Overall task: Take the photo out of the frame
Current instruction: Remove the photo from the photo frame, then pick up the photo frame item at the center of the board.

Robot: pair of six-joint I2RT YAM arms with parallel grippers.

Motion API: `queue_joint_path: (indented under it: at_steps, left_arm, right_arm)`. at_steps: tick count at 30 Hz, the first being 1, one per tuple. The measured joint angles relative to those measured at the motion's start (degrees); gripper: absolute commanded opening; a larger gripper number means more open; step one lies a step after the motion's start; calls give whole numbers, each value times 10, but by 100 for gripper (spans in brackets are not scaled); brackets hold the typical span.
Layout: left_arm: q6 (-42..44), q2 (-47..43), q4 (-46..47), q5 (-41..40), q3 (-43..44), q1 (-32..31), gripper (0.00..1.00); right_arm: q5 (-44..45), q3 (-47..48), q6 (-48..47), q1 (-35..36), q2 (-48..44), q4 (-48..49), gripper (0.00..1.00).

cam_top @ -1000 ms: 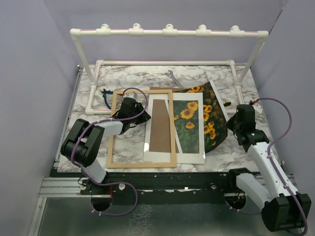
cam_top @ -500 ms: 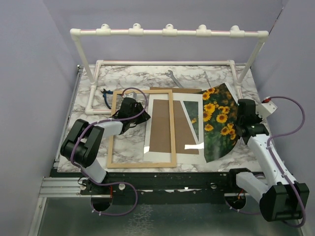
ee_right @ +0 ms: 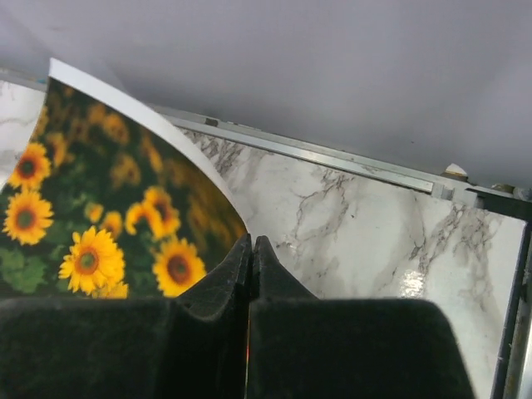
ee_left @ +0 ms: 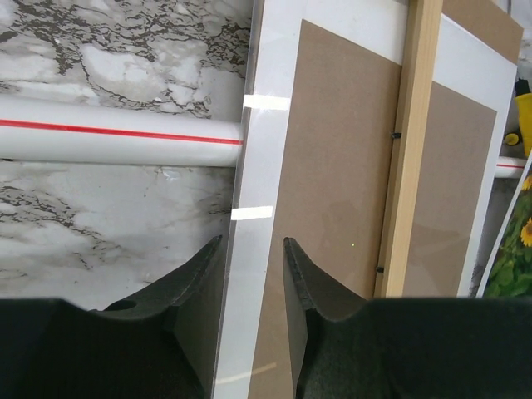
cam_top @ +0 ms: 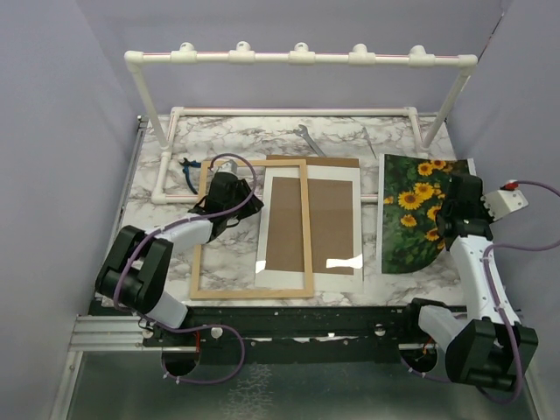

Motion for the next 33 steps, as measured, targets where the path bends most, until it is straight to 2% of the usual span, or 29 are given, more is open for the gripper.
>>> queue_joint_path:
  at_steps: [2, 3, 4, 10, 14, 18, 20, 21, 24, 28, 33]
  left_arm:
    - [0, -16, -11, -5, 0, 0, 37]
    - [0, -26, -18, -7, -1, 0, 37]
    - [0, -40, -23, -10, -2, 0, 37]
    - [0, -102, -40, -17, -19, 0, 41]
    - [0, -132, -77, -48, -21, -1, 47]
    - [0, -181, -116, -96, -27, -1, 58]
    - [1, -209, -136, -122, -28, -1, 64]
    - [2, -221, -144, -134, -28, -1, 65]
    - [2, -256, -174, -174, -28, -1, 67]
    - [-4, -289, -196, -201, -39, -1, 68]
    - [-11, -323, -224, -218, -60, -1, 69]
  right_arm:
    - [0, 0, -3, -5, 1, 11, 41]
    - [-2, -1, -10, -6, 3, 21, 57]
    - [-4, 0, -13, -6, 7, 30, 63]
    - [-24, 4, -23, -6, 40, 31, 69]
    - [-58, 30, -68, -6, 33, 27, 74]
    - [-195, 81, -135, -6, 31, 31, 68]
    - [-289, 95, -153, 2, 32, 34, 69]
    - [-310, 98, -155, 16, 37, 34, 71]
    - [-348, 106, -158, 138, 79, 41, 74]
    - [-372, 107, -141, 305, 171, 61, 71]
    - [-347, 139, -91, 445, 285, 65, 73]
